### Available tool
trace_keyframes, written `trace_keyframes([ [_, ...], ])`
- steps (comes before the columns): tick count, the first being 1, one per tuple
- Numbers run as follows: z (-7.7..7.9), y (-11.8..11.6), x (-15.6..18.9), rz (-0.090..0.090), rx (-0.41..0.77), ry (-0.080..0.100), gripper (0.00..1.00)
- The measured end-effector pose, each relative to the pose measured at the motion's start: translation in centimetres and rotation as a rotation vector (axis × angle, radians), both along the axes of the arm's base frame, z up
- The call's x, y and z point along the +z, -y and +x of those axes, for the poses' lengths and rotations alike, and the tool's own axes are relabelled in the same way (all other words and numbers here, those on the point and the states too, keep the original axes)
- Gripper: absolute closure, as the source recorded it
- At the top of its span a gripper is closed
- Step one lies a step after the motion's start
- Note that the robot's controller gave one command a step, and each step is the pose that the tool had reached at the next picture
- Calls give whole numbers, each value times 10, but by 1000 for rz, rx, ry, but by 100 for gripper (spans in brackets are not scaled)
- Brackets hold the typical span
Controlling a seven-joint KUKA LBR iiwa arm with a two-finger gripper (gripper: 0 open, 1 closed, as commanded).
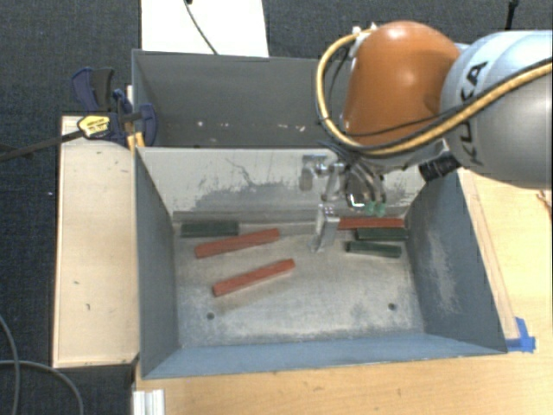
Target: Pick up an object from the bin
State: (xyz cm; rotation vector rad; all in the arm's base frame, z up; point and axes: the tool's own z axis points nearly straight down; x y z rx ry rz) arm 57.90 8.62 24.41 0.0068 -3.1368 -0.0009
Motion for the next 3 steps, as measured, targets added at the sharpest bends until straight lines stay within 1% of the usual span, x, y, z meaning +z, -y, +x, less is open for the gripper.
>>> trace_keyframes([
  [1, -46, -19, -178, -2, -151, -3, 0],
  [2, -43, -18, -174, 1, -155, 6, 100],
  [3, 2, -19, -32, 2, -44, 18, 100],
])
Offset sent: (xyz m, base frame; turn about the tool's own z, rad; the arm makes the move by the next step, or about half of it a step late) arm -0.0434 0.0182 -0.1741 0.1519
